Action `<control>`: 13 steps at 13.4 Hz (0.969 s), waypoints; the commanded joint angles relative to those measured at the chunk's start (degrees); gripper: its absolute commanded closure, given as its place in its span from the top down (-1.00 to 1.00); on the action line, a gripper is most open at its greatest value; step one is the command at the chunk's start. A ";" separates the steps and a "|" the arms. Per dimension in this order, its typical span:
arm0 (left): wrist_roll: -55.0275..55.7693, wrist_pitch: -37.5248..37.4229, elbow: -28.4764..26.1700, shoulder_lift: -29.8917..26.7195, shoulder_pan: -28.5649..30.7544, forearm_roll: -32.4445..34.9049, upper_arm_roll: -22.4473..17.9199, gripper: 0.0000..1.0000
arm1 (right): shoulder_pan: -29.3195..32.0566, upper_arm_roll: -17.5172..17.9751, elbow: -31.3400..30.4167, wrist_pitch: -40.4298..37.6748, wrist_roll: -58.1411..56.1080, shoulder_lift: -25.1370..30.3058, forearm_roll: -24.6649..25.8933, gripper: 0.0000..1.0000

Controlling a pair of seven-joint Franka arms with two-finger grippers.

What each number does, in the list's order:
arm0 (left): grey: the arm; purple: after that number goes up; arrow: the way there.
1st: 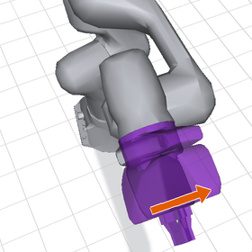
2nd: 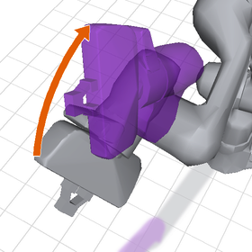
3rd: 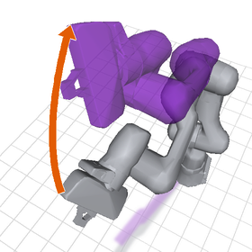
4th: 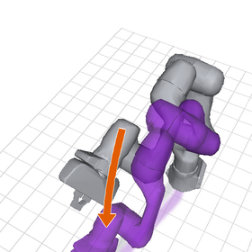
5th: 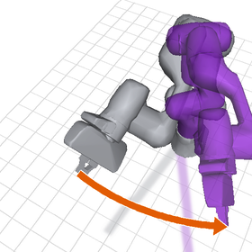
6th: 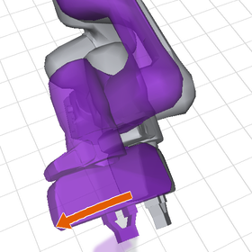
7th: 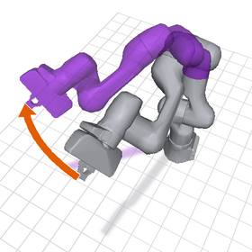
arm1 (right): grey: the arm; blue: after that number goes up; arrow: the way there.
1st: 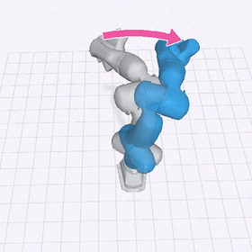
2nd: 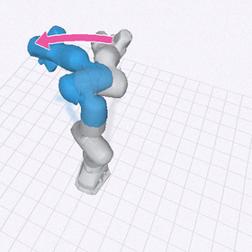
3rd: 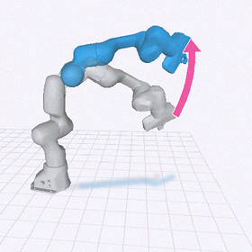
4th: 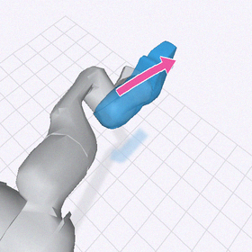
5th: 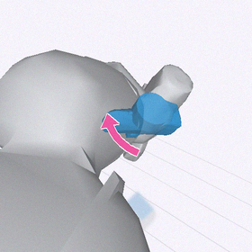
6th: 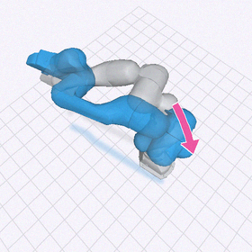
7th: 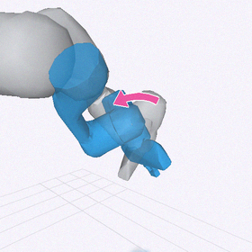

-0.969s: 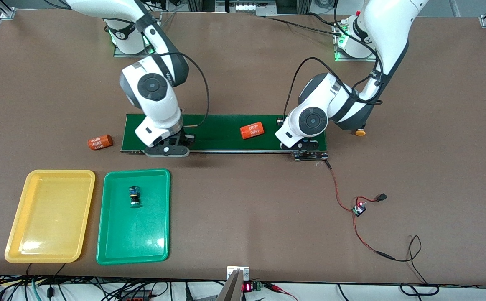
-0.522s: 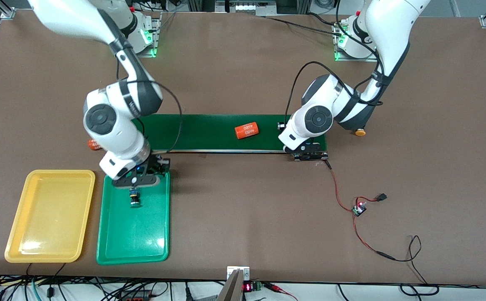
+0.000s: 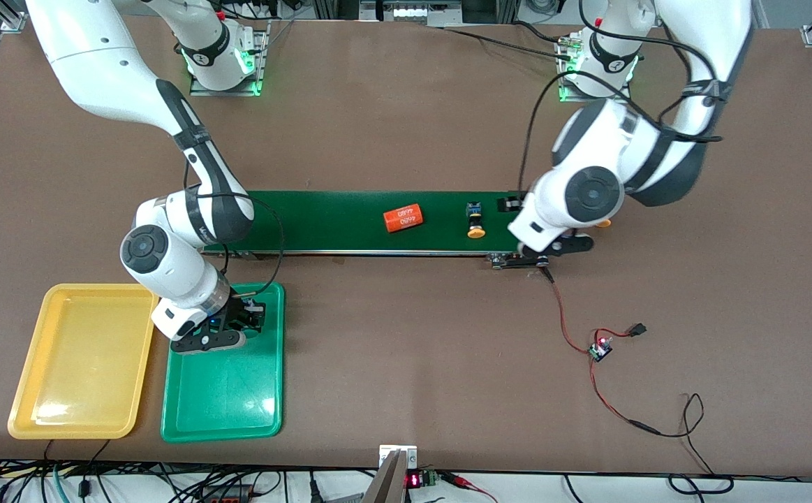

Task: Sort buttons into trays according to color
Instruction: 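Carry the green button to the green tray while the left places yellow button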

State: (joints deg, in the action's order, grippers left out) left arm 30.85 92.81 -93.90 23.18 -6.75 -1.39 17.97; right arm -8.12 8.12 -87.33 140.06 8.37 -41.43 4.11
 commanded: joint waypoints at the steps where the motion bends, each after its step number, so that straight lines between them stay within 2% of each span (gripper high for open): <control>1: -12.52 -2.72 0.04 0.63 0.68 1.38 -4.07 1.00 | 0.56 0.66 1.90 0.91 -2.39 -1.55 -0.94 -0.66; 3: -18.07 -2.55 -1.19 0.63 3.92 1.65 -4.69 1.00 | 0.56 0.66 1.81 1.00 -2.39 -1.81 -0.94 -0.36; 4: -23.67 -2.11 -2.24 0.55 8.12 1.65 -4.43 1.00 | 0.56 0.49 1.73 1.00 -2.39 -1.81 -0.94 -0.16; 6: -32.31 1.92 -8.54 -3.22 12.19 1.47 -4.26 1.00 | 0.56 0.49 1.64 1.00 -2.39 -1.81 -1.03 0.16; 9: -34.01 3.52 -11.30 -4.72 12.39 1.47 -4.34 1.00 | 0.65 0.49 1.64 1.09 -2.31 -1.82 -1.03 0.31; 10: -33.92 5.00 -13.04 -6.03 11.51 1.47 -4.52 1.00 | 0.56 0.49 1.55 1.09 -2.31 -1.81 -1.12 0.50; 11: -34.01 9.02 -17.67 -8.74 9.76 1.56 -5.56 1.00 | 0.56 0.49 1.55 1.00 -2.22 -1.73 -1.21 0.88; 12: -34.36 15.23 -24.24 -12.08 8.61 1.56 -7.84 1.00 | 0.56 0.49 1.37 1.00 -2.22 -1.38 -1.55 1.00; 13: -34.45 21.47 -30.66 -14.98 8.25 1.56 -8.21 1.00 | 0.48 0.49 0.94 0.30 -2.39 -0.59 -1.73 1.00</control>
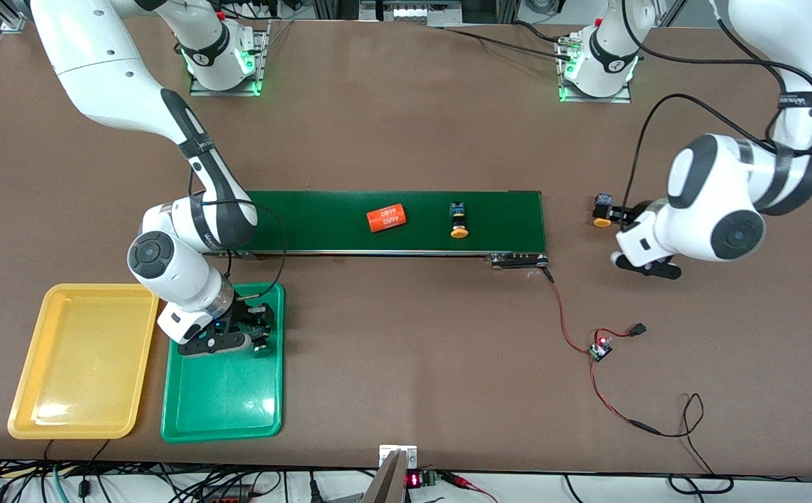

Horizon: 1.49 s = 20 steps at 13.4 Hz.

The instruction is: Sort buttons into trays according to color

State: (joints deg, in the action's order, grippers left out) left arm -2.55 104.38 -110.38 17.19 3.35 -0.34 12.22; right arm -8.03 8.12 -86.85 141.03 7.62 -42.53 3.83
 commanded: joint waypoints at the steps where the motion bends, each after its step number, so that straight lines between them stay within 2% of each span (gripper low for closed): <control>1: -1.05 15.10 -18.69 -10.32 -2.56 0.60 -2.73 1.00 | 0.39 0.49 -0.59 -1.27 -1.56 1.65 -1.55 1.00; 4: -2.63 23.04 -23.64 -9.46 -3.35 2.61 -3.95 1.00 | 0.38 0.49 -4.80 -5.92 -0.86 6.74 -1.55 1.00; 6: -2.63 28.40 -27.15 -8.49 -3.97 3.76 -4.66 1.00 | 0.30 0.49 -10.50 -7.17 -0.42 12.01 -1.55 1.00; 7: -2.63 30.60 -28.04 -7.44 -3.97 4.03 -6.41 1.00 | 0.21 0.49 -13.40 -7.17 -0.33 14.47 -1.64 1.00; 10: -2.63 34.04 -28.83 -4.09 -4.14 5.70 -8.00 1.00 | -0.05 1.10 -22.72 -7.17 2.56 22.47 -1.99 1.00; 12: -2.54 35.88 -28.93 -2.17 -4.14 5.79 -8.09 1.00 | -0.23 2.85 -29.91 -6.30 7.28 27.65 -2.08 1.00; 13: -2.63 37.46 -29.10 -1.03 -4.14 5.79 -8.18 0.97 | -0.23 3.82 -31.52 -5.59 9.41 28.64 -2.08 1.00; 14: -2.54 37.65 -29.10 -0.58 -4.14 5.79 -8.18 0.81 | -0.23 5.40 -32.76 -5.41 13.34 29.52 -2.08 1.00; 16: -2.54 37.13 -29.10 -0.22 -4.23 5.79 -8.18 0.20 | -0.32 8.38 -34.17 -5.15 19.69 30.40 -2.08 1.00; 19: -2.54 32.66 -28.67 -0.05 -4.58 5.79 -8.18 -0.25 | -0.49 10.85 -34.35 -4.10 21.38 30.49 -2.08 1.00; 20: -2.54 31.25 -28.32 -0.40 -5.02 5.79 -8.18 -0.46 | -0.49 11.30 -34.44 -3.92 22.77 30.32 -2.08 1.00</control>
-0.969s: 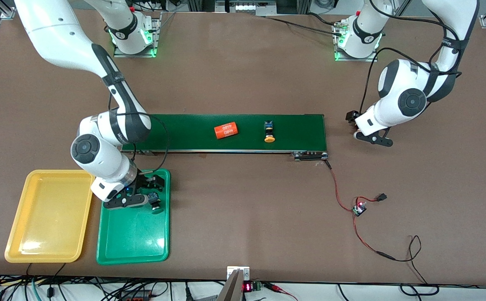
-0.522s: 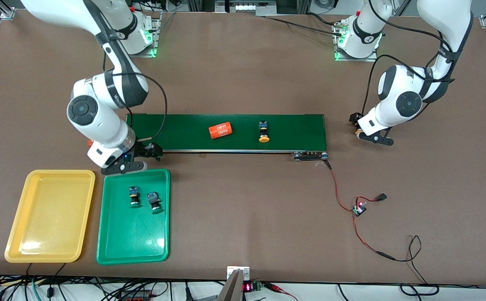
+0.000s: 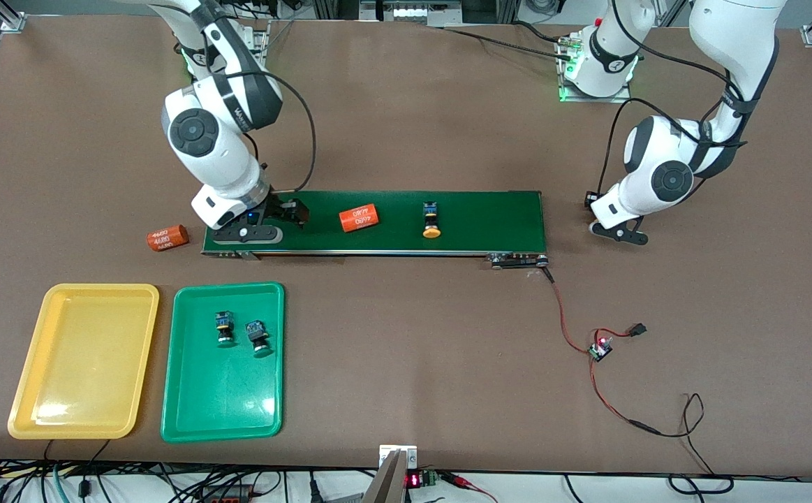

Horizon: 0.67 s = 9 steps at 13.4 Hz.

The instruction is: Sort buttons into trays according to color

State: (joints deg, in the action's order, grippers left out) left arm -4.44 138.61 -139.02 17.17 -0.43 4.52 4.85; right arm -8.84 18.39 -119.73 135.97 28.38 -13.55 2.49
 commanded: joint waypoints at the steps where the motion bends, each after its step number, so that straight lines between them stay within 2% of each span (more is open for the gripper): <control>1: -0.65 -3.86 0.50 -1.08 -1.41 0.93 -0.81 -0.62 | 0.32 1.20 -1.56 1.23 3.33 1.07 -0.74 1.00; 3: -0.21 -8.50 3.82 -3.19 -1.68 0.93 -0.72 -0.69 | -0.12 1.21 -1.56 1.40 3.52 0.80 -0.74 1.00; 7: -0.57 -24.49 21.29 -2.59 -5.97 0.05 0.24 -0.77 | -1.44 1.29 -4.28 7.18 3.61 0.72 -0.74 1.00; 9: 0.31 -27.68 28.34 0.48 -8.18 -1.26 3.83 -0.77 | -2.58 1.38 -5.17 9.31 4.74 0.19 -0.74 1.00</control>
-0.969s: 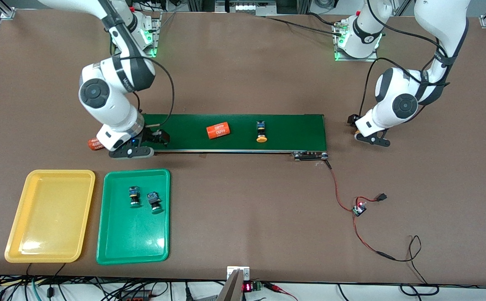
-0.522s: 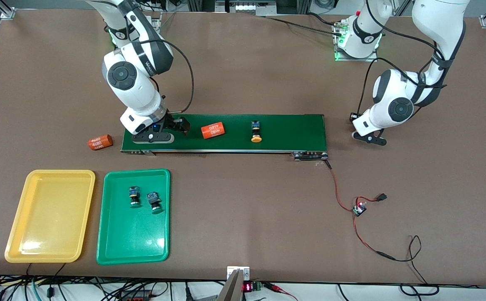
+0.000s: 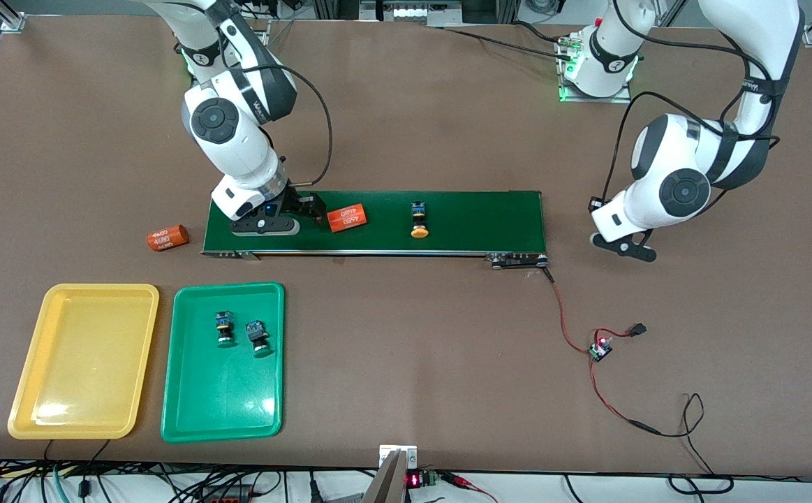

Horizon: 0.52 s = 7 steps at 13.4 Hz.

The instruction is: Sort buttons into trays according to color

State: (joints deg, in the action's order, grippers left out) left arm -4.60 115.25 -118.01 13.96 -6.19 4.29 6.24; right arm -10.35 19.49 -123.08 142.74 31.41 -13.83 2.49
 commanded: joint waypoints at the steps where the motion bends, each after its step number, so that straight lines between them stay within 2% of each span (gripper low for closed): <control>1: 2.12 -4.42 8.66 5.19 -2.60 -3.91 3.59 -0.77 | -1.60 0.29 -1.82 2.54 3.90 0.30 -0.65 1.00; 4: 4.68 -2.84 9.64 8.27 -5.32 -13.93 3.69 -0.77 | -2.31 0.29 -1.73 2.01 6.65 0.30 -0.12 1.00; 7: 8.19 1.71 9.64 10.91 -6.99 -15.89 4.92 -0.68 | -2.31 0.29 -0.85 -2.38 6.82 0.38 2.24 1.00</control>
State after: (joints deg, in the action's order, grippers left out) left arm 1.34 115.30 -110.32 22.87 -12.26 -10.17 10.59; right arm -12.71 19.53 -124.31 142.41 36.96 -13.93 3.00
